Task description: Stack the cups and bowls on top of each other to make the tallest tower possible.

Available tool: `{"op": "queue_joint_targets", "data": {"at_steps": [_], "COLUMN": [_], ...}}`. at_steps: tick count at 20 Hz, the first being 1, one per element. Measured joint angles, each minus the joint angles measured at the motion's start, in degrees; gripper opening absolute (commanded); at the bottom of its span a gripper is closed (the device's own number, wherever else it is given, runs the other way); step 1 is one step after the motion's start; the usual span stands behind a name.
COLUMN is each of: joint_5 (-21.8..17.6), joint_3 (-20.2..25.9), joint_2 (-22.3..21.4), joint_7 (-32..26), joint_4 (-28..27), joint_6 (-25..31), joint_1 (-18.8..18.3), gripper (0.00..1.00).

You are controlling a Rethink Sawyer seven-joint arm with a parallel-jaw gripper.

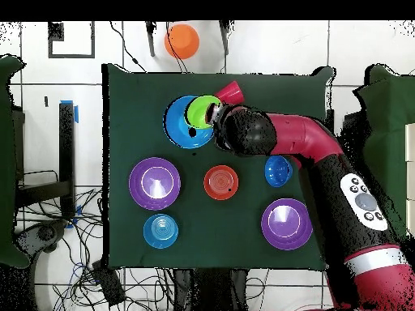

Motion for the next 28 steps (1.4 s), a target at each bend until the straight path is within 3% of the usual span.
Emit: {"op": "queue_joint_targets", "data": {"at_steps": [12, 28], "joint_5": [0.0, 0.0], "joint_3": [-3.3, -5.9], "joint_2": [0.0, 0.0], "joint_7": [0.0, 0.0], "joint_4": [-1.0, -1.1], "joint_6": [1.3, 1.4], "joint_1": [2.6, 3.3], "gripper": [0.00, 0.00]}}
